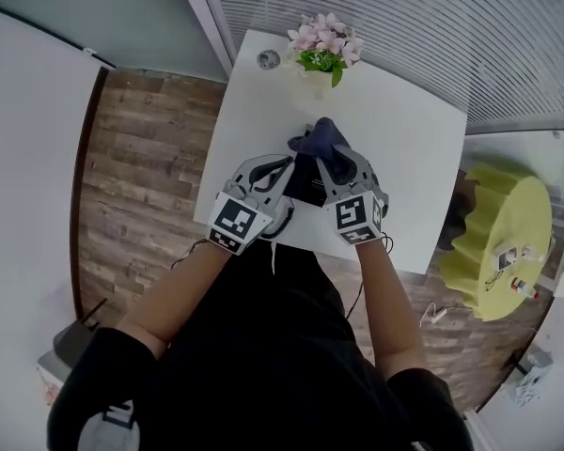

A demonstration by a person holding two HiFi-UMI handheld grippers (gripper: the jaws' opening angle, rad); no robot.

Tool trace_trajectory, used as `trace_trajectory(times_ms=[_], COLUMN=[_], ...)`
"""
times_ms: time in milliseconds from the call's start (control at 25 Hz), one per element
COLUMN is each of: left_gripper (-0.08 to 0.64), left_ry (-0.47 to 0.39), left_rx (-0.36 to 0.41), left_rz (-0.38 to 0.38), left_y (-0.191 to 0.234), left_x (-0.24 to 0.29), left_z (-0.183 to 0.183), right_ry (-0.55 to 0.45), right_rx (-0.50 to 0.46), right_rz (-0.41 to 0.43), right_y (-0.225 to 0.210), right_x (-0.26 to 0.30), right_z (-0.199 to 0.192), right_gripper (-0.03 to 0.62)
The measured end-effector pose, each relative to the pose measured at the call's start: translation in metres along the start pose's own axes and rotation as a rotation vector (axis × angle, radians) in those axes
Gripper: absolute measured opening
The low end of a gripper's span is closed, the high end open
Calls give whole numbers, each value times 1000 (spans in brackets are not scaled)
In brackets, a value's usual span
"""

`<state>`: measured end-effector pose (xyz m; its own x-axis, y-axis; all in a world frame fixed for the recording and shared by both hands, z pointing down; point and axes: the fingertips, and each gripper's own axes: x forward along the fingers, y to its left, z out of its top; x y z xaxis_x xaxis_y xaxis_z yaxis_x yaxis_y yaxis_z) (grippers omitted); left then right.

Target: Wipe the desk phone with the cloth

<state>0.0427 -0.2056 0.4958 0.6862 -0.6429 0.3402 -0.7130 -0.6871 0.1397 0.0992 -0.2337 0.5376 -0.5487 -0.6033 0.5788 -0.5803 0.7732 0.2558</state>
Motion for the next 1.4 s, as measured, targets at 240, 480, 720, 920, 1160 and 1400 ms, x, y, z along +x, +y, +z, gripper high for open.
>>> trace_trajectory(times_ms=[240, 480, 720, 920, 1160, 1400], left_gripper=[11, 11, 11, 11, 11, 11], left_ry=[24, 36, 42, 39, 39, 51], left_rx=[-30, -41, -56, -55, -61, -55], left_rz=[37, 57, 72, 74, 73, 57], left_y=[15, 19, 21, 23, 21, 16], left_x=[17, 19, 19, 20, 20, 17], left_z=[-17, -25, -31, -32, -38, -44], right_ry=[65, 135, 126, 137, 149, 172], right_rx=[-128, -243, -296, -324, -314, -305], right_rz=[-24, -44, -45, -44, -34, -14], right_y=[-12, -13, -4, 3, 14, 35], right_x=[39, 63, 64, 64, 62, 56], right_z=[-24, -48, -51, -55, -59, -69], right_gripper=[98, 98, 98, 98, 98, 98])
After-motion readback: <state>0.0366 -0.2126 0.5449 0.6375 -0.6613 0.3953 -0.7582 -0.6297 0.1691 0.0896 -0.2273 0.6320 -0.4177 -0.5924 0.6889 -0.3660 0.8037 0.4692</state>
